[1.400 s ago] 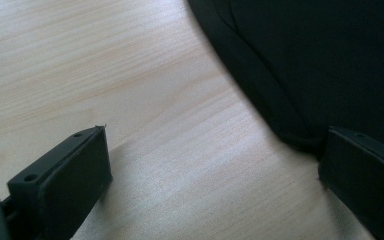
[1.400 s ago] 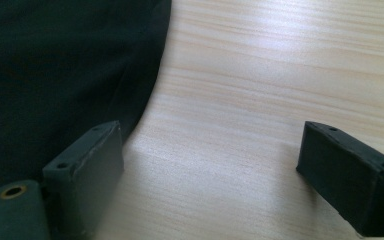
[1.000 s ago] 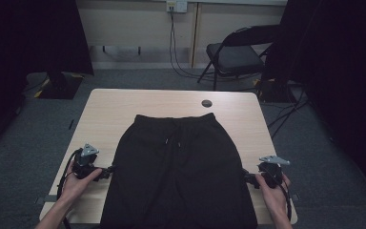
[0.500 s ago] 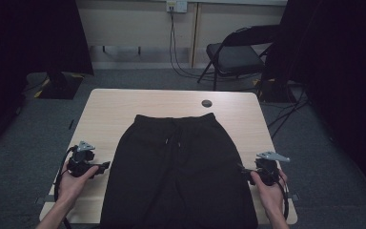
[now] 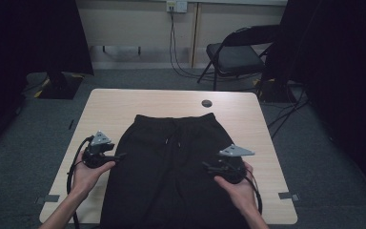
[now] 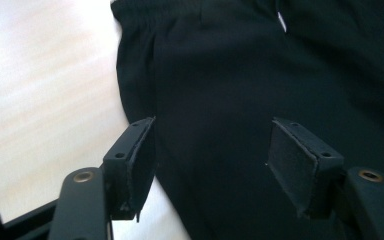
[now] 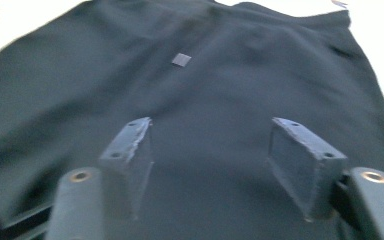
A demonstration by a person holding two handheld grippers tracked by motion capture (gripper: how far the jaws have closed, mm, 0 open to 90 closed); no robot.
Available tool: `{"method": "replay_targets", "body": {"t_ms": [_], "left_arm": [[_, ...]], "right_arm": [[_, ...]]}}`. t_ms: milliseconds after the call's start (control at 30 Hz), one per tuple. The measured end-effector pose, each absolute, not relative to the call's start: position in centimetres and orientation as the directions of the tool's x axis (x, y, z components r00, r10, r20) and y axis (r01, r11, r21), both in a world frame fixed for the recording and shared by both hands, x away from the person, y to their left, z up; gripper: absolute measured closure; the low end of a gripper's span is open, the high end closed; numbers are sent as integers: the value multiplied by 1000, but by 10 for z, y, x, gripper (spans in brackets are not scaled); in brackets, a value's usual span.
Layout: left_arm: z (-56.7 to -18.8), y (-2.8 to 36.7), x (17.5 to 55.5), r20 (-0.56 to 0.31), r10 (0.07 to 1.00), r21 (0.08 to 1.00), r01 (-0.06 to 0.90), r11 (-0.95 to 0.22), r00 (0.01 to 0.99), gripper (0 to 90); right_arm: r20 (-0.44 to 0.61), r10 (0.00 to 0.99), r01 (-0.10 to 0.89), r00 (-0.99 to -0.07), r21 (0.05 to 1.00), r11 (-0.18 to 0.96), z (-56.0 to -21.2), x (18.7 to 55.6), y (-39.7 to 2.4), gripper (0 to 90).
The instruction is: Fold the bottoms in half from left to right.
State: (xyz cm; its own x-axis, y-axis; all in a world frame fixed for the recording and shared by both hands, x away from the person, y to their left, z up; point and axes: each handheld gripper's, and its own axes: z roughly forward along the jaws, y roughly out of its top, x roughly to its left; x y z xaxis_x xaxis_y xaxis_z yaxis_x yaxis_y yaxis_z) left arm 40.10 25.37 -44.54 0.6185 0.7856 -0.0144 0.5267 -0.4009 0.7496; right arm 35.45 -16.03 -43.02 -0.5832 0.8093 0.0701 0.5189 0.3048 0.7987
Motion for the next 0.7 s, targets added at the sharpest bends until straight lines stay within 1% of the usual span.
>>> {"method": "replay_targets", "body": {"t_ms": [33,67,167,200,267,333,400,467,533,700], "left_arm": [[-447,249,403,-22,773,742,529,-413,634,385],[-453,242,404,-20,740,736,511,-444,672,441],[-460,237,404,-23,714,714,511,-478,700,466],[-465,237,403,-23,708,704,514,-489,706,492],[-470,238,403,-27,708,688,527,-499,706,489],[-476,238,403,-41,707,669,545,-506,706,479],[-482,237,403,-33,691,638,548,-542,722,454],[-485,235,399,-13,687,650,528,-546,727,438],[-485,233,395,-17,682,650,526,-548,732,430],[-484,227,384,-26,679,640,534,-552,734,414]], "right_arm": [[70,787,510,-613,796,326,-430,354,-149,396],[65,747,493,-661,789,367,-432,352,-128,452],[64,701,479,-710,773,416,-438,349,-107,480],[59,665,473,-745,750,462,-449,346,-90,528],[43,636,464,-771,722,513,-461,344,-76,525],[30,624,463,-781,698,546,-472,344,-68,474],[16,631,474,-776,675,566,-482,346,-66,422],[14,638,480,-770,673,563,-488,347,-68,410],[-3,641,473,-768,672,570,-489,345,-71,407],[-4,648,484,-761,662,572,-488,342,-84,409]]}}
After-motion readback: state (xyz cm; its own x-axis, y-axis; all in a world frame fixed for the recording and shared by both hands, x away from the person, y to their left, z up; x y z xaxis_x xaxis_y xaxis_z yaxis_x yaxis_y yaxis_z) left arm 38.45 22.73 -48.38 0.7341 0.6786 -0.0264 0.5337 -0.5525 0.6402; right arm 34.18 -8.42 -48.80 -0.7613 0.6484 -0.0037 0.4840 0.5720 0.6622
